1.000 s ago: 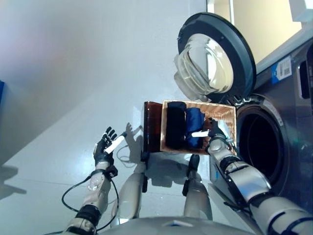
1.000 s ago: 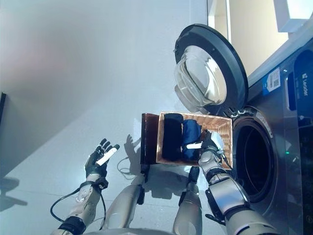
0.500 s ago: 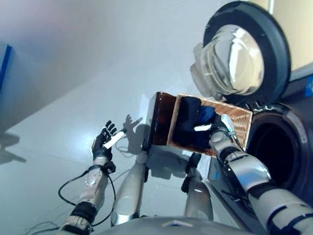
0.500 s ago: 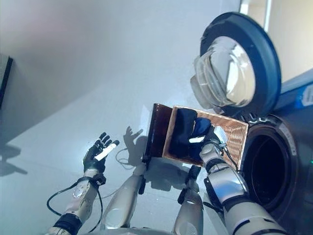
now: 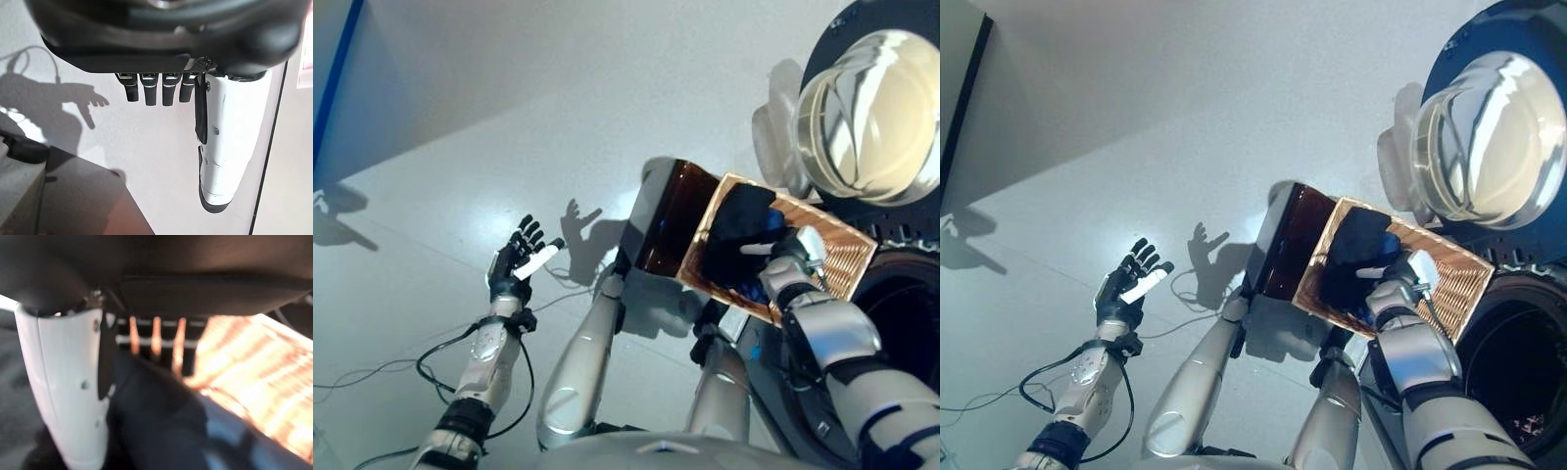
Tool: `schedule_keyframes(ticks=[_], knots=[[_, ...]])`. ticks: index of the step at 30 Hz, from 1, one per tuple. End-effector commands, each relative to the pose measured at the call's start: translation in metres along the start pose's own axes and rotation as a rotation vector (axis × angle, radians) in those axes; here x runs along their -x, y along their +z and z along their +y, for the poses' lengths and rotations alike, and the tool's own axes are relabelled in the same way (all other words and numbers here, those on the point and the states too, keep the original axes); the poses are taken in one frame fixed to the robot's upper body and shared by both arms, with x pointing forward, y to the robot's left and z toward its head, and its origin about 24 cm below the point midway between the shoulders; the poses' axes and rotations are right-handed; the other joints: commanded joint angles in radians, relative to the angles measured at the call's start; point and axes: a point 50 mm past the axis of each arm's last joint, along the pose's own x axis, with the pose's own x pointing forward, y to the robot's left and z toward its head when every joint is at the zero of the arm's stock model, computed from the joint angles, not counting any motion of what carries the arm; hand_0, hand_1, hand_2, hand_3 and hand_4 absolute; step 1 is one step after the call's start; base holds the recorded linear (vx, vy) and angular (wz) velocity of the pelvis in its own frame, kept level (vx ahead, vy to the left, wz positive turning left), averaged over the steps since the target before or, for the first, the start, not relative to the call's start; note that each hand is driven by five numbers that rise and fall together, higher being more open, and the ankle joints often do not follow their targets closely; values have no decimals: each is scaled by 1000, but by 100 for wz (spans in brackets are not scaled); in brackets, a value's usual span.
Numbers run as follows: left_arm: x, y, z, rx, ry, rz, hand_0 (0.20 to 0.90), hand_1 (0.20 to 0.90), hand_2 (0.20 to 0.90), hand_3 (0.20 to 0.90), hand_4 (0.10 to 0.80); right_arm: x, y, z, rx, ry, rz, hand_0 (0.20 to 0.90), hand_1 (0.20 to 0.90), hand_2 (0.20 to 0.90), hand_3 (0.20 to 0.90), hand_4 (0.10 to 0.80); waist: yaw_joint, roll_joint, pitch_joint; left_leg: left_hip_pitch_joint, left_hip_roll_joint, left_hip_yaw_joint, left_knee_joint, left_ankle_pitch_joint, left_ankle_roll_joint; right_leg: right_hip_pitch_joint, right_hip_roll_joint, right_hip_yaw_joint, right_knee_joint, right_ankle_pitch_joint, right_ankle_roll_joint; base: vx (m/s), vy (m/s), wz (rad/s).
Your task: Pick up the clothes and place them into the washing machine
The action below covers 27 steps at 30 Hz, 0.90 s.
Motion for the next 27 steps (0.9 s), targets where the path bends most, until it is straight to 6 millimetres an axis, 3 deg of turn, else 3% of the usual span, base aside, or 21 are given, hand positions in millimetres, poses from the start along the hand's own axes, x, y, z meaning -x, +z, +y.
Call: schedule_keyframes(ticks=[1,12,13,14,15,27], knots=[[8,17,8,29,23,-104,900,900,900,900,800,3,-1,10,21,39,-13,200,200,200,200,300,13,39,-20,-65,9,29,164,-113,-42,-45,9,38,56,74,-22,-2,33,-29],[9,11,7,15,21,-79,900,900,900,900,800,1,-5,2,-113,-24,12,200,200,200,200,300,-25,44,-34,-30,26,46,138,-115,-45,-41,15,51,51,64,-22,4,0,-10],[8,11,11,12,42,-82,900,900,900,900,800,0,0,-1,-177,-42,-5,200,200,200,200,300,-35,41,-34,-25,26,56,106,-68,-43,-39,14,49,14,108,-29,39,-2,-5],[8,11,11,11,43,-80,900,900,900,900,800,0,0,-1,-175,-41,-4,200,200,200,200,300,-33,41,-39,-14,29,51,115,-106,-48,-31,19,56,27,75,-21,-69,13,-11],[8,11,12,11,52,-81,900,900,900,900,800,0,1,-3,-195,-53,-12,200,200,200,200,300,-38,39,-36,-13,29,58,87,-62,-45,-29,17,51,-5,115,-28,28,-10,-17],[8,-6,21,-9,100,-12,900,900,900,900,800,-7,-19,-19,-280,-104,5,200,200,200,200,300,-78,1,-77,146,54,65,-101,3,-75,132,42,42,-206,185,-10,47,-51,-10]])
